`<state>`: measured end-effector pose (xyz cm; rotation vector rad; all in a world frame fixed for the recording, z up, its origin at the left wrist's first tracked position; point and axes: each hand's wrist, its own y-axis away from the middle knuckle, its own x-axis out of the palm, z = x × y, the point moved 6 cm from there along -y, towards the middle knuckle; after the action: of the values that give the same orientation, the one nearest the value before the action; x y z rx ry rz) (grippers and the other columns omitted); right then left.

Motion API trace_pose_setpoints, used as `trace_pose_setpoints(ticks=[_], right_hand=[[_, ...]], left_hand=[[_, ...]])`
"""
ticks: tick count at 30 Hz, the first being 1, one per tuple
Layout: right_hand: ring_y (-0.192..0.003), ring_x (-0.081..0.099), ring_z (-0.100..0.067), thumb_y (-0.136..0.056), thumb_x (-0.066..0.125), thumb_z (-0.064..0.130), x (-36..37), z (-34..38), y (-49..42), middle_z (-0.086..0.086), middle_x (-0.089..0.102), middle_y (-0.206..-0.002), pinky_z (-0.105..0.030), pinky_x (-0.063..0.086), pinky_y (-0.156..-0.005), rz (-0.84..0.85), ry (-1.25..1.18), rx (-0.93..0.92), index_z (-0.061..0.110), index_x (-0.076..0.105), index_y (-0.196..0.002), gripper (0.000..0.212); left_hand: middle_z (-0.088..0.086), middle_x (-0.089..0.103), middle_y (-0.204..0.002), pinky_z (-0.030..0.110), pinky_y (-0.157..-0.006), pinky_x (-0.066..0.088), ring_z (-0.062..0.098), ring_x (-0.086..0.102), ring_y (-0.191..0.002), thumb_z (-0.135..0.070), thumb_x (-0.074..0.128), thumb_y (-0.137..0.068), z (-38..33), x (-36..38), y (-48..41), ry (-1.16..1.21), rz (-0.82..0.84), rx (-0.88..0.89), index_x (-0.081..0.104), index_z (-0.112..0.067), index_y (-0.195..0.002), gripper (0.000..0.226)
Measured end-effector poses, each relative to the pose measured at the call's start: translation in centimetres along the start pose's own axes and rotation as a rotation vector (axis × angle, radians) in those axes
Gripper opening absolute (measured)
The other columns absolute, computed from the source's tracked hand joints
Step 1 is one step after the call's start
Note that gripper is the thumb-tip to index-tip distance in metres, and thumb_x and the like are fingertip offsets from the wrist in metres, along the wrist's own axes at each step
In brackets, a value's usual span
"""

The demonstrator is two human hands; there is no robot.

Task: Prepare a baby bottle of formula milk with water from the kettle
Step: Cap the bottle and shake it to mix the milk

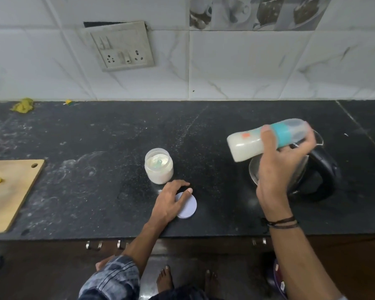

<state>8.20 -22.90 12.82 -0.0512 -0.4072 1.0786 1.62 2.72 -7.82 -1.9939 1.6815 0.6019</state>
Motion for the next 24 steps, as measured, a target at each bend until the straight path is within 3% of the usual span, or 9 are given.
trace_pose_setpoints(ticks=[2, 5, 9, 13, 17, 21, 24], right_hand=[[-0.105, 0.071, -0.013, -0.08, 0.086, 0.031, 0.7, 0.3, 0.4, -0.006, 0.058, -0.129, -0.024, 0.061, -0.081, 0.023, 0.047, -0.004, 0.021, 0.038, -0.144, 0.081], [-0.103, 0.071, -0.015, -0.081, 0.088, 0.019, 1.8, -1.2, 1.4, -0.004, 0.059, -0.129, -0.027, 0.061, -0.081, 0.247, 0.149, 0.12, 0.029, 0.041, -0.142, 0.078], [-0.103, 0.073, -0.014, -0.081, 0.086, 0.024, 0.4, 0.2, 0.5, -0.007, 0.059, -0.129, -0.026, 0.062, -0.079, 0.02, 0.008, 0.013, 0.019, 0.036, -0.147, 0.083], [-0.102, 0.072, -0.015, -0.083, 0.087, 0.016, 1.6, -1.2, 1.3, -0.005, 0.059, -0.13, -0.028, 0.062, -0.083, 0.245, 0.143, 0.125, 0.031, 0.042, -0.14, 0.074], [-0.104, 0.073, -0.012, -0.081, 0.084, 0.029, 0.0, 0.2, 0.2, -0.009, 0.06, -0.132, -0.027, 0.061, -0.083, -0.018, -0.017, 0.008, 0.024, 0.037, -0.146, 0.081], [-0.096, 0.073, -0.006, -0.084, 0.085, 0.018, 1.6, -1.7, 0.6, 0.004, 0.065, -0.123, -0.021, 0.058, -0.08, 0.212, 0.124, 0.15, 0.024, 0.037, -0.152, 0.084], [-0.099, 0.074, -0.009, -0.083, 0.084, 0.02, 0.5, -0.9, -0.1, -0.002, 0.062, -0.127, -0.024, 0.059, -0.082, 0.047, -0.017, 0.088, 0.02, 0.035, -0.152, 0.084]], left_hand=[[-0.027, 0.061, -0.122, 0.021, -0.096, 0.041, -0.008, 0.051, -0.118, -0.064, 0.051, -0.097, 0.0, 0.0, 0.0, -0.006, -0.015, -0.004, 0.068, -0.037, -0.121, 0.04], [-0.028, 0.06, -0.123, 0.022, -0.096, 0.041, -0.011, 0.05, -0.118, -0.065, 0.05, -0.096, 0.3, 0.0, 0.0, -0.009, -0.008, 0.015, 0.067, -0.037, -0.122, 0.042], [-0.028, 0.06, -0.122, 0.021, -0.096, 0.041, -0.011, 0.05, -0.118, -0.065, 0.05, -0.096, 0.1, 0.0, 0.0, -0.003, -0.011, 0.001, 0.068, -0.036, -0.122, 0.042], [-0.028, 0.06, -0.123, 0.016, -0.095, 0.039, -0.011, 0.05, -0.118, -0.065, 0.05, -0.095, -0.1, -0.2, 0.1, -0.011, -0.006, 0.019, 0.068, -0.035, -0.122, 0.044], [-0.024, 0.062, -0.125, 0.009, -0.094, 0.035, -0.013, 0.049, -0.118, -0.064, 0.05, -0.096, -0.3, -0.2, 0.1, -0.012, 0.004, 0.015, 0.068, -0.034, -0.123, 0.044], [-0.025, 0.061, -0.123, 0.007, -0.093, 0.035, -0.013, 0.049, -0.118, -0.064, 0.051, -0.096, -0.1, -0.2, 0.1, -0.024, -0.003, 0.028, 0.068, -0.034, -0.123, 0.043], [-0.026, 0.062, -0.123, 0.006, -0.093, 0.034, -0.012, 0.05, -0.117, -0.061, 0.053, -0.098, 0.0, -0.2, 0.0, -0.025, -0.008, 0.036, 0.068, -0.035, -0.122, 0.039]])
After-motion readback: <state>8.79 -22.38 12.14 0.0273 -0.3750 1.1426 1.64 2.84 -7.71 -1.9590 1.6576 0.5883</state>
